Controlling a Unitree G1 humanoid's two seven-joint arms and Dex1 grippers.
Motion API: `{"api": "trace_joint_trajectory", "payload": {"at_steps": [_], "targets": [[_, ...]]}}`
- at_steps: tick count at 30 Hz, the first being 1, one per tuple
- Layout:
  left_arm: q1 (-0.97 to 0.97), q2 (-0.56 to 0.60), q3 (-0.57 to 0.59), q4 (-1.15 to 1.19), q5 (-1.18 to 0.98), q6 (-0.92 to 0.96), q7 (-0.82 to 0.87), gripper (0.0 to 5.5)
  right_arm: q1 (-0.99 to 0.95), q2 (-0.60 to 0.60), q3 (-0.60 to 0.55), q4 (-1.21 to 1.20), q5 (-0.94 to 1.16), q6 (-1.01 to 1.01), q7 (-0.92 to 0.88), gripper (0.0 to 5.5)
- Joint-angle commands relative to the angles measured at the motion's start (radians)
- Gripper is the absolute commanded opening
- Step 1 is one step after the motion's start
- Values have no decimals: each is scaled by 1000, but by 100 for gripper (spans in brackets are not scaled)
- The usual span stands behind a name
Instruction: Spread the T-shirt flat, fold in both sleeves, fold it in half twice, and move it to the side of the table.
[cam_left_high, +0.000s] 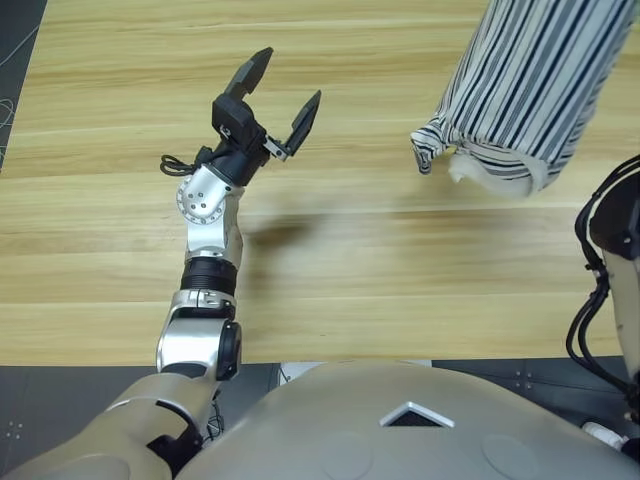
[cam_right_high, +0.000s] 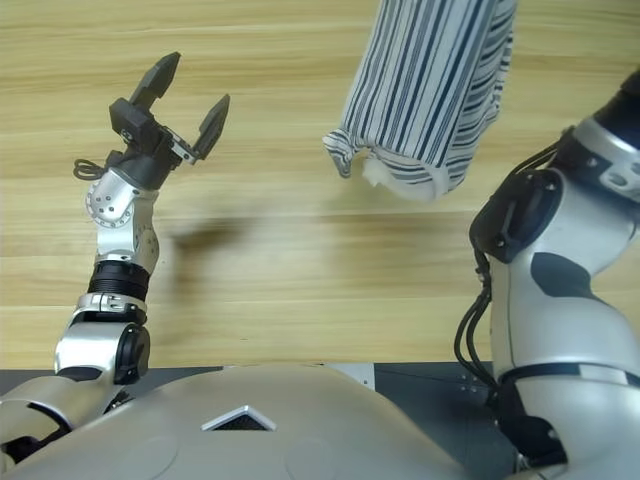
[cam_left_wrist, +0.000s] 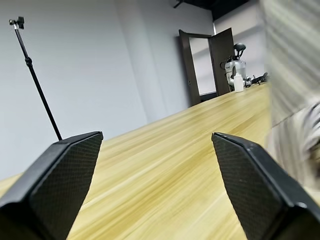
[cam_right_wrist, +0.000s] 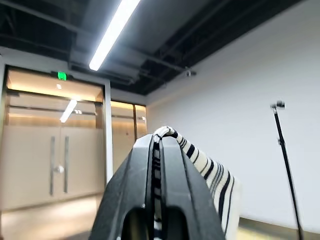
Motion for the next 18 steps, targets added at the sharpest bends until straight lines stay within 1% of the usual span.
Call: {"api": "trace_joint_trajectory", "payload": {"at_steps": [1, 2, 3, 5, 6, 7, 10, 12, 15, 18], "targets": [[76, 6, -15, -81, 10, 47, 3, 408, 67, 90, 231, 377, -314, -264, -2, 14], [98, 8, -20, -110, 10, 61, 6, 408, 64, 107, 299, 543, -427, -380, -23, 14], [116, 10, -24, -135, 10, 72, 7, 408, 57, 116, 342, 664, -503, -462, -35, 14], [153, 18, -29, -191, 10, 99, 11, 408, 47, 141, 398, 893, -620, -573, -123, 14], [168, 22, -30, -215, 9, 112, 12, 408, 46, 151, 423, 969, -670, -612, -166, 14], [181, 28, -28, -237, 8, 125, 13, 408, 45, 159, 442, 1031, -715, -646, -216, 32], [211, 46, -18, -286, 6, 163, 15, 408, 39, 163, 520, 1130, -872, -726, -376, 86], [225, 59, -12, -307, 3, 183, 15, 408, 25, 159, 532, 1159, -933, -744, -448, 120], [235, 67, -3, -314, 1, 195, 17, 408, 4, 152, 529, 1175, -985, -739, -499, 173], [235, 67, -4, -317, 4, 200, 19, 408, -1, 148, 519, 1180, -1014, -729, -512, 217]]}}
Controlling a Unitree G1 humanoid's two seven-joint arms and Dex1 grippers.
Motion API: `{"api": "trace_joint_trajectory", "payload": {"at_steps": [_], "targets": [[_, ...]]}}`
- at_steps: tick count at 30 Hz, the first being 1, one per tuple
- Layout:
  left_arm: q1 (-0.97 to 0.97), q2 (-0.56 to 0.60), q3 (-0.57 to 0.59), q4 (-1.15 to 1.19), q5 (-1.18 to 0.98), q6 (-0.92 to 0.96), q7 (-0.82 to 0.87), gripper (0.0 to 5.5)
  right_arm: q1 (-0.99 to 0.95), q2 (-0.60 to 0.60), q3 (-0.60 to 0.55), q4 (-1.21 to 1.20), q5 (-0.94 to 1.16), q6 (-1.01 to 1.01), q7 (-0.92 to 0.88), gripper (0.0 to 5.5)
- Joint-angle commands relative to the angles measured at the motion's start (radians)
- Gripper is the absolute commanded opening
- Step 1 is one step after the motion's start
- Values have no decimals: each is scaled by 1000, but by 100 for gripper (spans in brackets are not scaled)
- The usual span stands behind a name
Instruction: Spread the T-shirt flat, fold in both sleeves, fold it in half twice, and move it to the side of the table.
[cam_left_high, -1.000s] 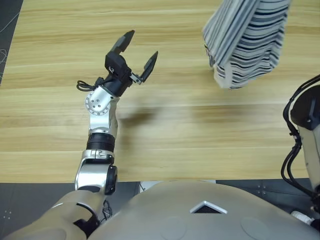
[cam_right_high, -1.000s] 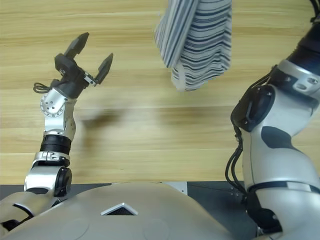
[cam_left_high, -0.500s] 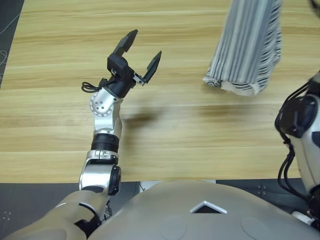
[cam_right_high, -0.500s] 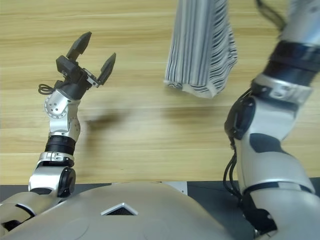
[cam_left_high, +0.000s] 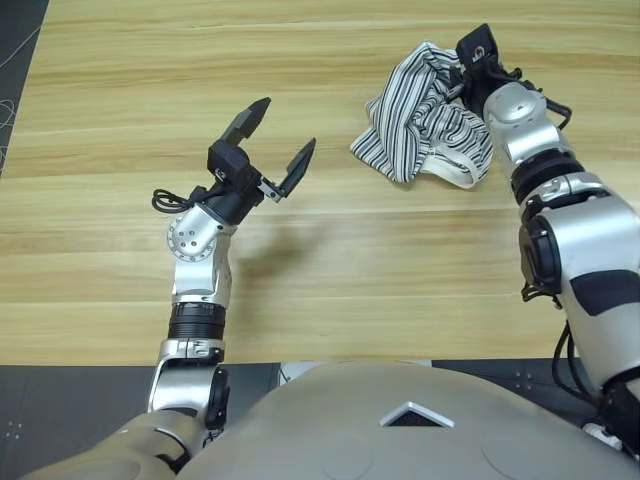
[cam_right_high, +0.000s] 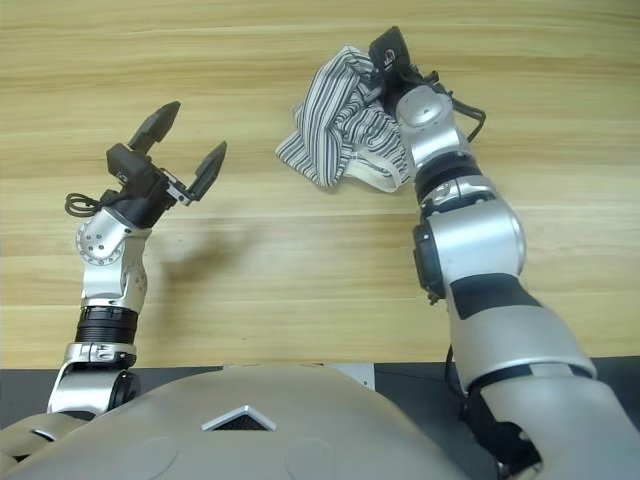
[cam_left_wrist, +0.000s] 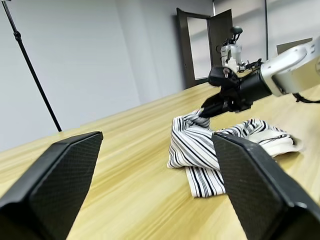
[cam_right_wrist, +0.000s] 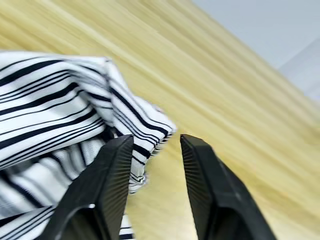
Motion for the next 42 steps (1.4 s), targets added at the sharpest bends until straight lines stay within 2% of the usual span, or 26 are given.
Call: {"api": "trace_joint_trajectory", "payload": {"at_steps": [1, 5, 11, 28, 35, 42], "targets": [[3, 10, 2, -17, 7, 17, 7, 408, -32, -11, -15, 14, -36, 11, -14, 237], [-24, 6, -5, 5, 18, 10, 5, 408, -43, -45, -3, 21, -83, 58, 78, 241], [-25, 7, -6, 3, 18, 8, 4, 408, -45, -46, -15, 18, -110, 60, 106, 241], [-15, -13, -7, 12, 35, -8, 39, 408, -11, -158, -23, -2, -150, 19, 207, 241], [3, -13, 1, 5, 34, -11, 45, 408, 135, -240, -54, -80, -84, -148, 477, 241], [4, -13, 1, -3, 34, -9, 43, 408, 231, -350, -94, -149, -23, -346, 643, 241]]}}
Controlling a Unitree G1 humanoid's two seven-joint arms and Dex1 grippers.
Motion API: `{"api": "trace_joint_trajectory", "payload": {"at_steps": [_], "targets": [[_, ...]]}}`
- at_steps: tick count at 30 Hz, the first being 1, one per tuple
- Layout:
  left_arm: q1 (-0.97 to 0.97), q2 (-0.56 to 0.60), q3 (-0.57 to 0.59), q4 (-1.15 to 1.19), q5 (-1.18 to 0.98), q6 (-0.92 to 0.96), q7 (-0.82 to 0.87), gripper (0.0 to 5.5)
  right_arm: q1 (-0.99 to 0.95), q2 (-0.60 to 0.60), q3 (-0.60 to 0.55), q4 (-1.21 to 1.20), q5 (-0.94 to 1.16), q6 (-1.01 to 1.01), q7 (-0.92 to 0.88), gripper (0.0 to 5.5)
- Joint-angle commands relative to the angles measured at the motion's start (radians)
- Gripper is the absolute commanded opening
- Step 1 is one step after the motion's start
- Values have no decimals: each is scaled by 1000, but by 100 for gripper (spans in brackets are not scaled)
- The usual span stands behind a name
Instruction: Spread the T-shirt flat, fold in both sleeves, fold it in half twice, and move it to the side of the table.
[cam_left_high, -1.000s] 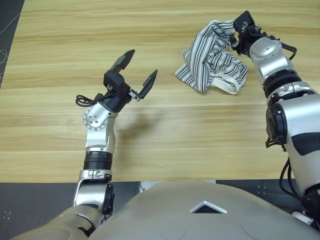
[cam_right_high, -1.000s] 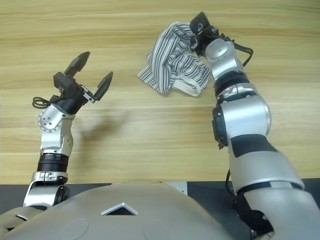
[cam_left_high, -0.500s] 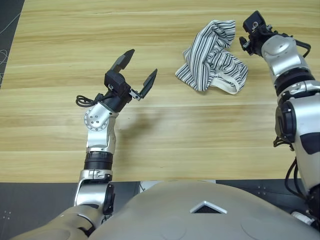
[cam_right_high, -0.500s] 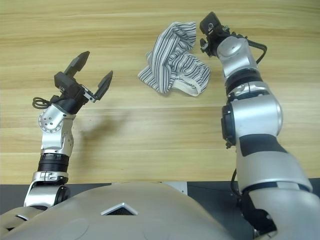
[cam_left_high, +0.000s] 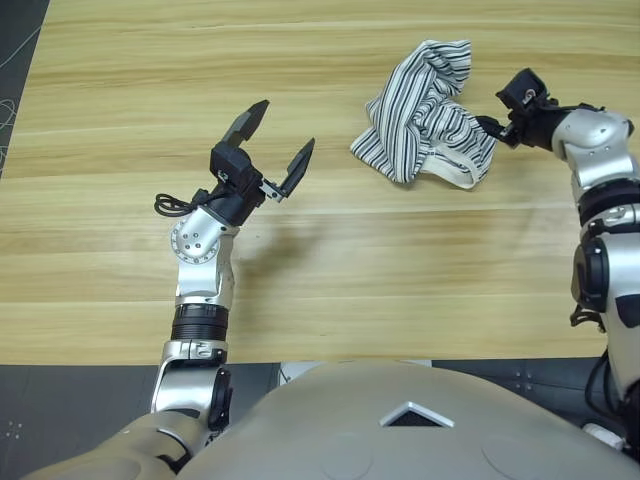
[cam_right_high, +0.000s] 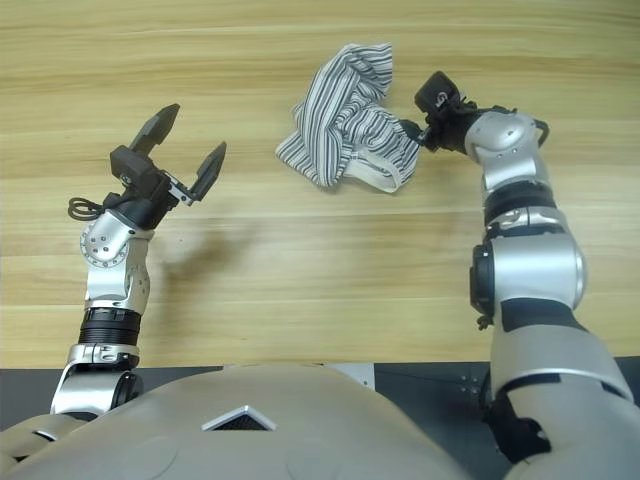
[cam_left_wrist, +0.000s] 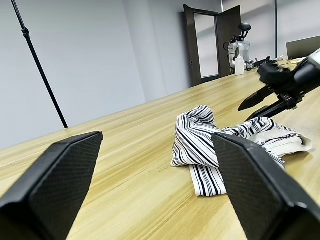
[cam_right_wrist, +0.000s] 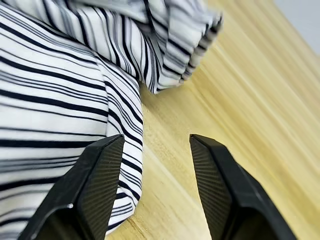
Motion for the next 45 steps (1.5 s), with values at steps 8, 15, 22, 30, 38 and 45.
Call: {"api": "trace_joint_trajectory", "payload": {"at_steps": [8, 15, 22, 30, 38, 45], "targets": [[23, 15, 9, -30, 2, 4, 5, 408, 106, -140, -18, -37, 35, -207, 118, 241], [43, 21, 14, -48, 1, 7, 10, 408, 179, -198, 143, -73, -167, -478, 16, 241], [58, 26, 18, -63, 0, 10, 13, 408, 154, -255, 317, -80, -437, -612, -260, 241], [71, 22, 15, -73, 2, 10, 22, 408, 87, -245, 445, -45, -604, -587, -511, 241], [74, 18, 8, -77, 6, 11, 29, 408, 65, -198, 507, 9, -629, -555, -598, 241], [72, 19, 7, -66, 4, 9, 30, 408, 70, -175, 524, 29, -608, -575, -608, 221]]}}
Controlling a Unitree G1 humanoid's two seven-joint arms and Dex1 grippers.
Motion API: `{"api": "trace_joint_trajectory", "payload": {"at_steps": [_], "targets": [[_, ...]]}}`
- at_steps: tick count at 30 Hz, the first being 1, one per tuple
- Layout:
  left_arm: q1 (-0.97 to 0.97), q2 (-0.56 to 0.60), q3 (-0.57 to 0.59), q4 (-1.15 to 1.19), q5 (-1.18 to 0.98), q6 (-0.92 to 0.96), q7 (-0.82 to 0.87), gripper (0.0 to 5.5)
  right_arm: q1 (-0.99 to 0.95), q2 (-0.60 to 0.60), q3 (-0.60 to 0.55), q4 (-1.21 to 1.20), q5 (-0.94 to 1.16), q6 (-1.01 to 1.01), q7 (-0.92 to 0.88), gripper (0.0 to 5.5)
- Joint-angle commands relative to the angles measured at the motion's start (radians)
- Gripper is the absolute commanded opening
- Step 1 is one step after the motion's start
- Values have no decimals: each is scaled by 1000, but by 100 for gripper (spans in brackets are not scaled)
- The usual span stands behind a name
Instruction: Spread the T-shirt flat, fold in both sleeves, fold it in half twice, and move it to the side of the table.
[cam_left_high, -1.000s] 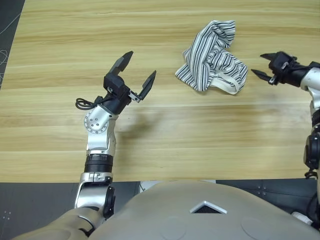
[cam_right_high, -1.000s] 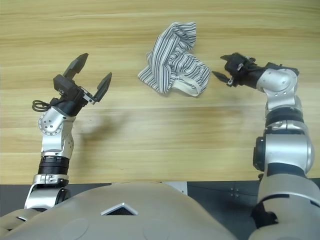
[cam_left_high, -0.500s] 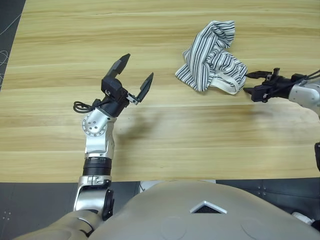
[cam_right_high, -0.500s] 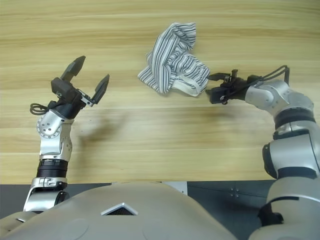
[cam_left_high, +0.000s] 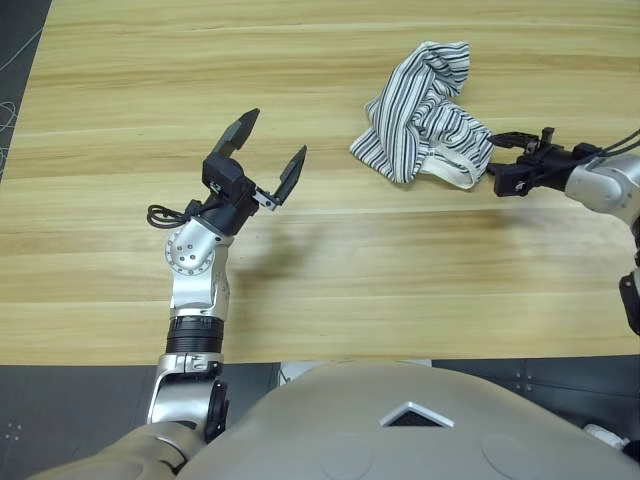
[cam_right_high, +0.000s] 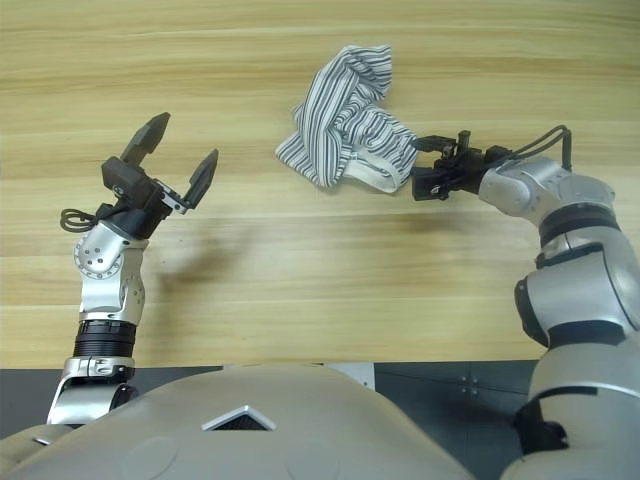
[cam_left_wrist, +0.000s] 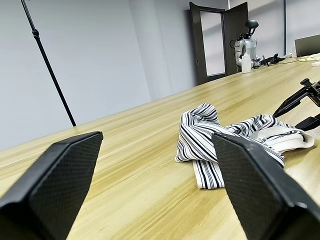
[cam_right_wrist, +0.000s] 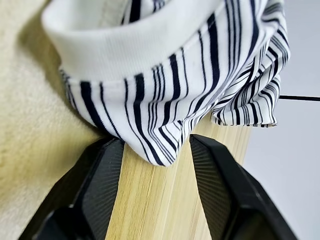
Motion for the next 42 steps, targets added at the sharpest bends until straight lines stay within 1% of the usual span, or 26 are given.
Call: {"api": "trace_joint_trajectory", "payload": {"at_steps": [1, 5, 8, 11, 17, 19, 20, 22, 24, 26, 29, 31, 34, 38, 42], "targets": [[5, 2, -3, 0, 5, 5, 4, 408, 23, 30, 22, 22, -1, -13, 32, 202], [9, 2, -2, 2, 5, 2, 6, 408, 21, 32, 24, 25, 7, -14, 33, 125], [9, 2, -3, 2, 7, 2, 8, 408, 19, 30, 26, 27, 12, -13, 38, 54], [9, 2, -4, 3, 7, 1, 8, 408, 19, 29, 25, 28, 16, -11, 42, 14], [9, 3, -4, 4, 7, 1, 8, 408, 12, 21, 16, 22, 30, -24, 54, 14], [7, 4, -4, 7, 8, 0, 8, 408, 7, 18, -8, 17, 73, -52, 97, 14], [5, 5, -4, 8, 9, 1, 7, 408, 5, 19, -36, 14, 129, -80, 166, 14], [2, 16, -10, 12, -3, 10, -19, 408, 6, 19, -83, -2, 255, -118, 358, 14], [-4, 26, -13, 14, 4, 13, -28, 408, 30, 8, -109, -116, 440, -106, 609, 14], [-19, 40, -15, 16, 23, 19, -31, 408, 80, -38, -112, -362, 659, 12, 839, 14], [-44, 71, -46, 6, 57, 32, -64, 408, 143, -172, -122, -767, 875, 263, 1075, 14], [-64, 88, -75, 12, 88, 35, -87, 408, 154, -231, -146, -923, 937, 383, 1156, 14], [-101, 106, -140, 24, 162, 38, -117, 408, 112, -265, -200, -1037, 980, 513, 1218, 14], [-133, 90, -221, 62, 247, 16, -114, 408, 48, -245, -262, -1046, 997, 618, 1266, 14], [-144, 52, -272, 110, 273, -15, -101, 408, -21, -219, -315, -1104, 1128, 769, 1373, 14]]}}
